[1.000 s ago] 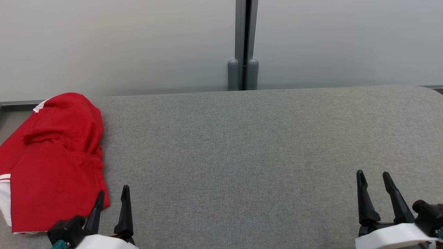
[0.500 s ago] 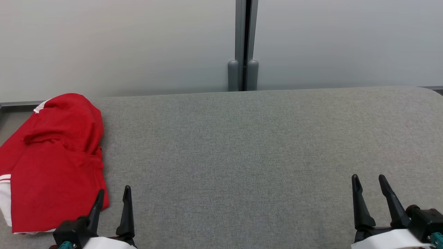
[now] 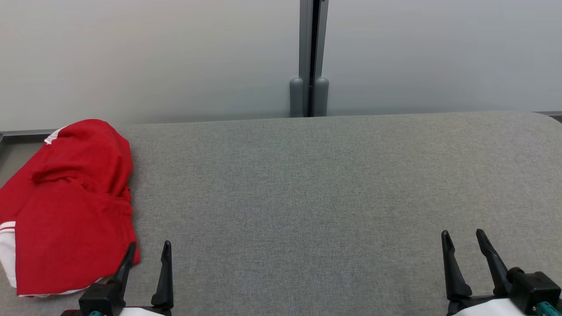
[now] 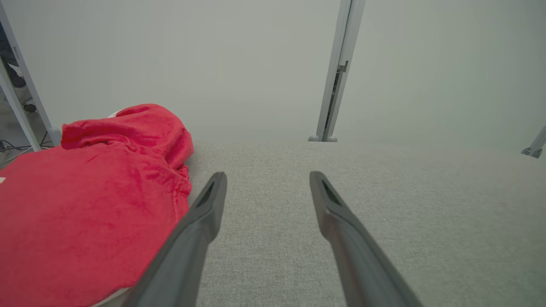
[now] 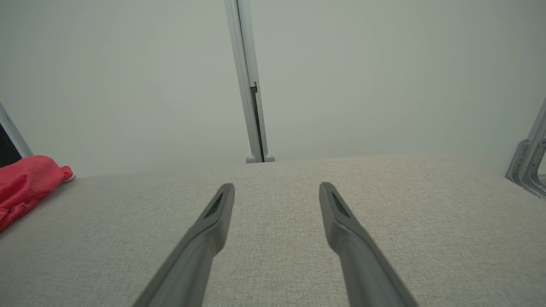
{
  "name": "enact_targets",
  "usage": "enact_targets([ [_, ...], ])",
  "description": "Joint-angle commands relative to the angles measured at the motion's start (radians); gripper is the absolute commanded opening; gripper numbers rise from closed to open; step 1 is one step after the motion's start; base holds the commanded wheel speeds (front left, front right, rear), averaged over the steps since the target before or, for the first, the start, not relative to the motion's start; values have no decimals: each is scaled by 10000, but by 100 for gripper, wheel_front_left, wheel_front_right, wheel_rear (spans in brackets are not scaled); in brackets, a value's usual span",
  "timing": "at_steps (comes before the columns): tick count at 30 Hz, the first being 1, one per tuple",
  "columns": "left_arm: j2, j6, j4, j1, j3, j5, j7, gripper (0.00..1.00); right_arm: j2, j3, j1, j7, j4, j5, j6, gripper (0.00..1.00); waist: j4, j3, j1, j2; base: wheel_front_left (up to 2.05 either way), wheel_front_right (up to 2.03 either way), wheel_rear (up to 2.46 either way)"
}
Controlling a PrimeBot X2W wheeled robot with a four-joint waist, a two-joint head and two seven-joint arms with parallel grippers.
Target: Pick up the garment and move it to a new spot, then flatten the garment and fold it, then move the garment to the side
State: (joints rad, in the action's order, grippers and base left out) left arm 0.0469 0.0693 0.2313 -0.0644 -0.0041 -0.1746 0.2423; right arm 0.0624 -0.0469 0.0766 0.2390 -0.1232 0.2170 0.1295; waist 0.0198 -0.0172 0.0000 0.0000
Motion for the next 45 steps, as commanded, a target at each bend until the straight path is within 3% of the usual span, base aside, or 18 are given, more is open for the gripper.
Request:
enact_targets([
  [1,56,-2,13,-111,33,230,86,100,85,-17,116,141,-16,-242,21,100,0,-17,0,0,0,0,0],
  [11,59,-36,152,-173,60,762,241,100,65,-43,231,299,-80,-743,21,100,0,-15,0,0,0,0,0],
  [31,57,-141,292,-85,-76,511,232,100,40,97,322,288,-226,-398,20,100,111,-27,0,0,0,0,0],
  [34,57,-149,329,38,-125,519,232,100,47,73,353,287,-152,-409,20,100,478,-57,0,0,0,0,0],
  [45,111,-180,465,-247,198,555,227,100,-4,-499,240,279,-214,-412,20,100,3108,-308,0,0,0,0,0],
])
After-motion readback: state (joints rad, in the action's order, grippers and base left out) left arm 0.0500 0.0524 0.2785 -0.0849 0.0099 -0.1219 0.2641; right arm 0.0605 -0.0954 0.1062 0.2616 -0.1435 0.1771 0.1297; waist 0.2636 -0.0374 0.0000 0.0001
